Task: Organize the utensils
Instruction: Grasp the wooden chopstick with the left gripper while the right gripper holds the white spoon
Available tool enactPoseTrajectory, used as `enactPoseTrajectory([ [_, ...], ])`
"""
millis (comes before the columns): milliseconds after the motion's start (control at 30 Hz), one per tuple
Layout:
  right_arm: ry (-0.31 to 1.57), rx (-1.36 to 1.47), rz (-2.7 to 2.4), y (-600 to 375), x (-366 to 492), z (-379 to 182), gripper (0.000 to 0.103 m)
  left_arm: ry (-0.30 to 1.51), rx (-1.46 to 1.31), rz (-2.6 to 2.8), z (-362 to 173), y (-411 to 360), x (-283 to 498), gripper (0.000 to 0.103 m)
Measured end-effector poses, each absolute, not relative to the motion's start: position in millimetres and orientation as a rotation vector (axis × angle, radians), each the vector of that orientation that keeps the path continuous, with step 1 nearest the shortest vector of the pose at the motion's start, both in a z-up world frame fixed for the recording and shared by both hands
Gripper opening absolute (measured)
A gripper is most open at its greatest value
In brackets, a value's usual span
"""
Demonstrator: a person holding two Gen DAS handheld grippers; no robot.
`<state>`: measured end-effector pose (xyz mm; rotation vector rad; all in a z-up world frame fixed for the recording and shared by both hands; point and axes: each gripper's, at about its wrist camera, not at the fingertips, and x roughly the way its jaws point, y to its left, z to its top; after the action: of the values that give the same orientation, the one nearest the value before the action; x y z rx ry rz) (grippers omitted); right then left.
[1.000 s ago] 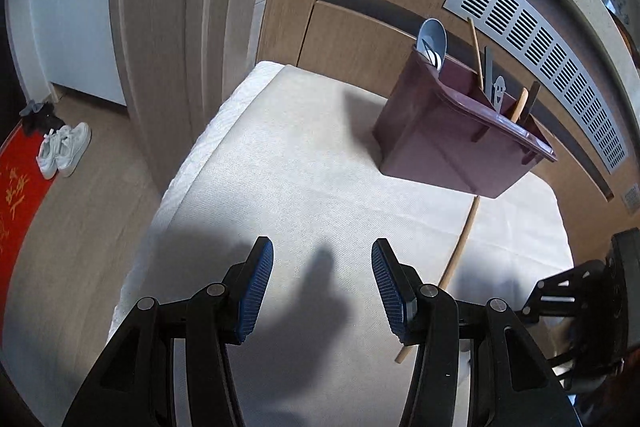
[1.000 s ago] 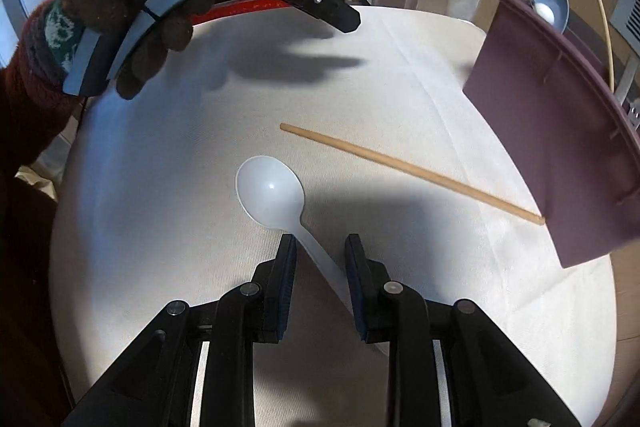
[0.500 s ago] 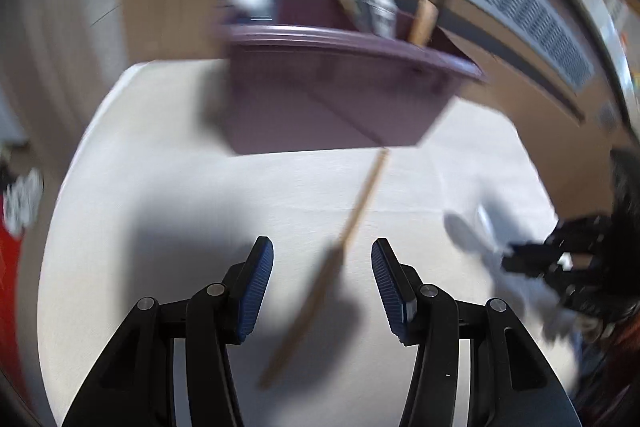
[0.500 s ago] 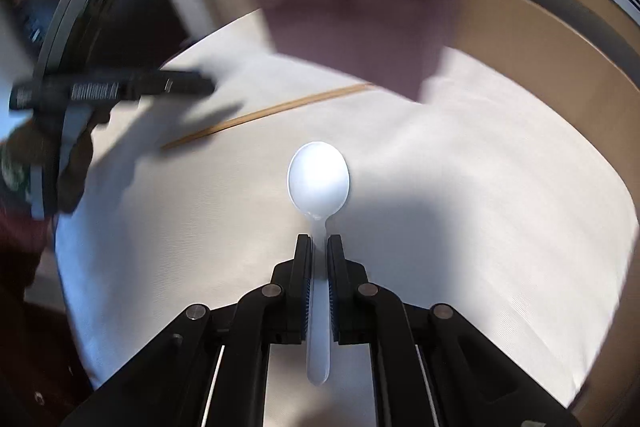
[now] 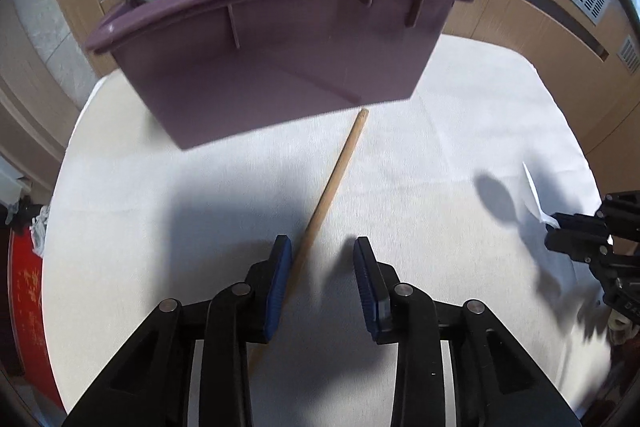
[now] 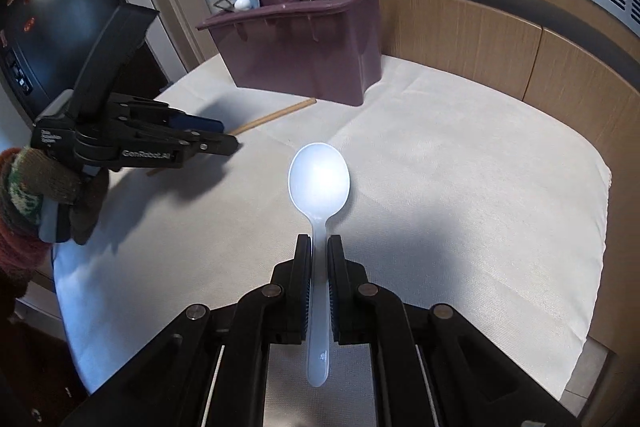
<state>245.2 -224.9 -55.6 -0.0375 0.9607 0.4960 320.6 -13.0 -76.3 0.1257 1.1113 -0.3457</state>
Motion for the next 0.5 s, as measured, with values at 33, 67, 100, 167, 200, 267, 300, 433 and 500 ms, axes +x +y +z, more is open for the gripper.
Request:
enactPoseTrajectory([
  [33,0.965,-0.04,0.493,-223.9,246.1,-57.8,0.008,1.119,0.114,-0.353,-77.5,-10.0,316.3,0.033],
  [67,0.971,-0.036,0.494,-223.9,246.3,-59.1,0.008,1.128,0.104,-0.361,-77.3,-9.5,313.3,0.033],
  [100,0.975,-0.031,0.492,-224.4,245.8,-59.5,0.008,1.143,0.093,-0.374,-76.7,-8.3,309.5,0.033],
  [167,0.979,-0.036,0.485,-221.7,250.1,-63.1,0.008,1.173,0.061,-0.426,-75.0,-8.5,301.0,0.033],
  [200,0.981,-0.041,0.482,-220.6,250.3,-62.8,0.008,1.182,0.048,-0.447,-74.0,-9.1,297.1,0.033],
  [267,0.98,-0.047,0.48,-219.7,249.6,-61.2,0.008,1.174,0.061,-0.441,-72.8,-9.9,295.2,0.033],
  [300,0.978,-0.049,0.48,-218.6,250.9,-62.1,0.008,1.164,0.08,-0.422,-72.7,-10.7,296.6,0.033],
  [433,0.967,-0.058,0.474,-216.7,250.6,-57.6,0.008,1.154,0.107,-0.396,-75.1,-14.7,306.3,0.031],
  [500,0.961,-0.067,0.469,-214.8,249.1,-56.1,0.008,1.144,0.133,-0.39,-75.3,-19.6,309.9,0.027],
])
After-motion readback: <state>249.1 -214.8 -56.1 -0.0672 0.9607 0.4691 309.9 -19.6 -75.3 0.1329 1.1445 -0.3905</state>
